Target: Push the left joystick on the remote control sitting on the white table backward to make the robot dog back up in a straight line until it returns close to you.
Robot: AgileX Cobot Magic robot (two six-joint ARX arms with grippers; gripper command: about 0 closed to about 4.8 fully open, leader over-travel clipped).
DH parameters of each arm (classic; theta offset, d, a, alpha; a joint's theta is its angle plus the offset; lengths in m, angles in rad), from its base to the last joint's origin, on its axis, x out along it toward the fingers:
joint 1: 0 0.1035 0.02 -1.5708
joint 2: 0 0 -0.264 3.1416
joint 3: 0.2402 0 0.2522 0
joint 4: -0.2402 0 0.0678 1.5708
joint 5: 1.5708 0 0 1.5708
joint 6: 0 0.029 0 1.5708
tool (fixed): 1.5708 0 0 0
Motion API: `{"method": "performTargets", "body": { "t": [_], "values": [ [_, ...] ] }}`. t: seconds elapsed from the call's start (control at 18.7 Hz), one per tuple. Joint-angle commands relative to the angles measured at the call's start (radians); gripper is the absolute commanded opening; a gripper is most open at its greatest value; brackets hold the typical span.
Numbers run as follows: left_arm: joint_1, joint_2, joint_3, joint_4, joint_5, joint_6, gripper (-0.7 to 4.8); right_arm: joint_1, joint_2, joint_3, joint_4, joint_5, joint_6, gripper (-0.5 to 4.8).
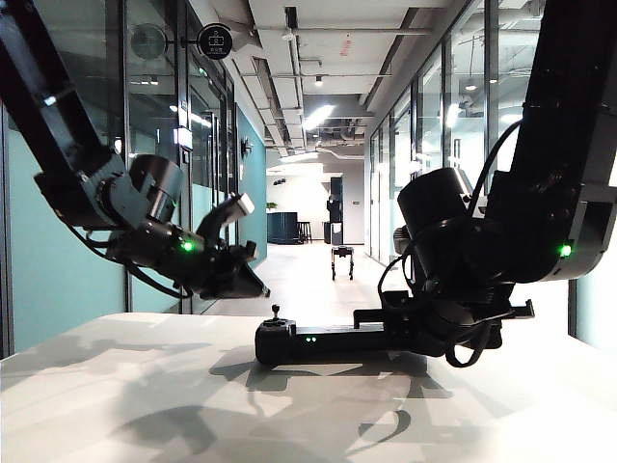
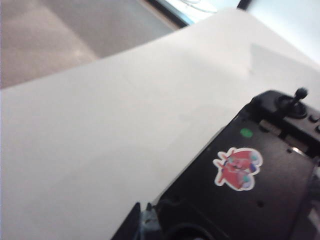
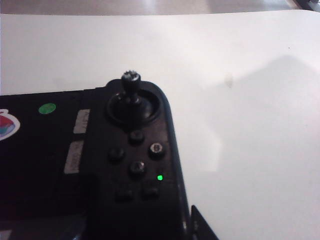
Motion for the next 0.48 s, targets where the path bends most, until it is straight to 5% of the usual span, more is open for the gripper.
{"method": "performTargets", "body": {
  "t": [0.05,0.48],
  "values": [
    [0.0,0.03,0.061,-0.051,0.038,0.065,-0.06,0.006,-0.006,0.005,0.034,0.005,0.005,2.29],
    [0.0,0.072,0.138,-0.13,0.093,0.166,-0.06,0.006,-0.006,0.005,0.015,0.003,0.005,2.29]
  ]
}}
